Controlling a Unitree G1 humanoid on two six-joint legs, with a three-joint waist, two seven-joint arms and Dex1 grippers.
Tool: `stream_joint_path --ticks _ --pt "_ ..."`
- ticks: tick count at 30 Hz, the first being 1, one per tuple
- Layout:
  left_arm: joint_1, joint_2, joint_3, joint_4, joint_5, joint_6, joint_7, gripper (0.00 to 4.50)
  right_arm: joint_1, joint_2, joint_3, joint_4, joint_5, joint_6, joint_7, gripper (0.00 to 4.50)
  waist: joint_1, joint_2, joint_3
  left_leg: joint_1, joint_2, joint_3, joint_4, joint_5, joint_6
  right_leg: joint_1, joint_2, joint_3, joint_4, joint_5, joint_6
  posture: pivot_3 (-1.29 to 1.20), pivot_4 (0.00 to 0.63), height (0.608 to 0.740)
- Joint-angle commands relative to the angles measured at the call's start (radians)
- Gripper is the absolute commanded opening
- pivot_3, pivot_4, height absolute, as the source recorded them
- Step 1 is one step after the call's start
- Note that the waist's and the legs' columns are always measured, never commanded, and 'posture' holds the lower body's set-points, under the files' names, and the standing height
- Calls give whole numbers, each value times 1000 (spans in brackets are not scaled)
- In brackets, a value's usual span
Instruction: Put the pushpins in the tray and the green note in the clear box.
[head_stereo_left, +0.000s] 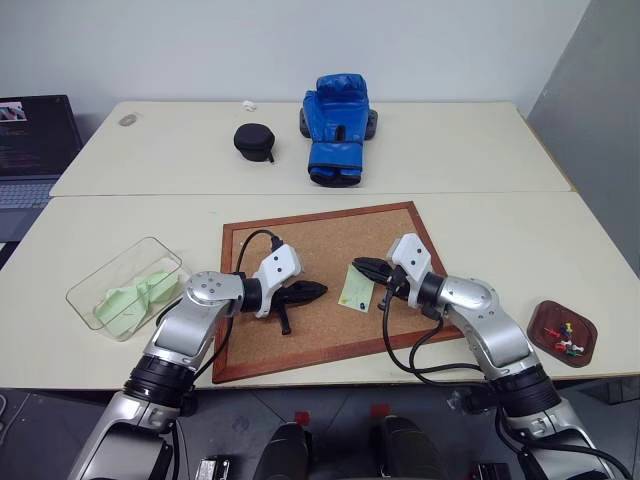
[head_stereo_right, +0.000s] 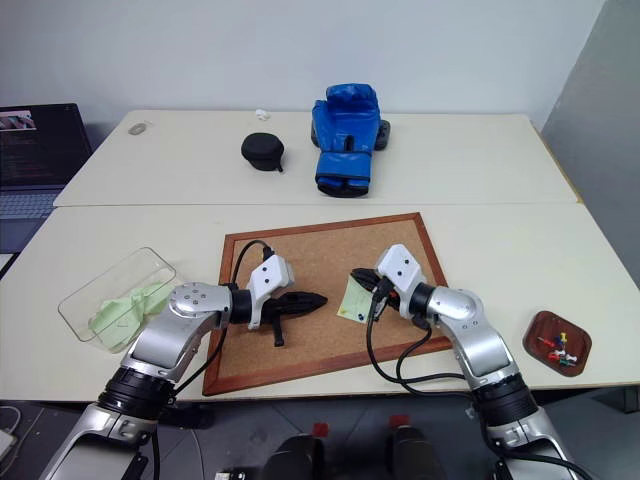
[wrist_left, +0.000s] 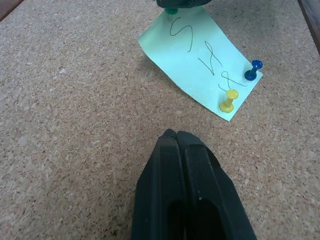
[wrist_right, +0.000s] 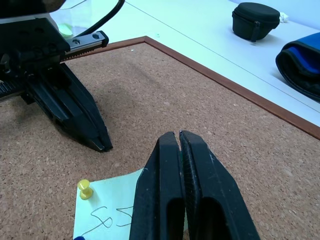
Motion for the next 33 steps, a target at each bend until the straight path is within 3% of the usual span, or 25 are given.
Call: stream_joint_path --ticks 1,9,24,30,33 --pt "8 1 -6 -6 19 9 18 0 -6 -18 -7 -25 -14 -69 18 67 0 0 0 0 0 0 0 0 0 0 0 0 0 0 0 0 150 740" --pt "6 1 -8 -6 19 10 20 0 -4 -28 23 -1 -77 -194 10 67 0 0 0 0 0 0 0 0 0 0 0 0 0 0 0 0 150 740" --pt "2 -4 -12 -4 20 8 21 0 -18 22 -63 0 6 -56 -27 67 0 0 0 0 0 0 0 0 0 0 0 0 0 0 0 0 150 740" --pt "11 -3 -14 -16 20 10 22 0 55 -58 -144 -131 46 50 -35 67 1 0 0 0 0 0 0 0 0 0 0 0 0 0 0 0 150 740" --pt "17 -1 -15 -22 20 10 19 0 136 -118 -255 -280 116 177 -61 67 3 0 0 -1 0 -1 0 0 0 0 0 -1 -1 0 0 0 150 740"
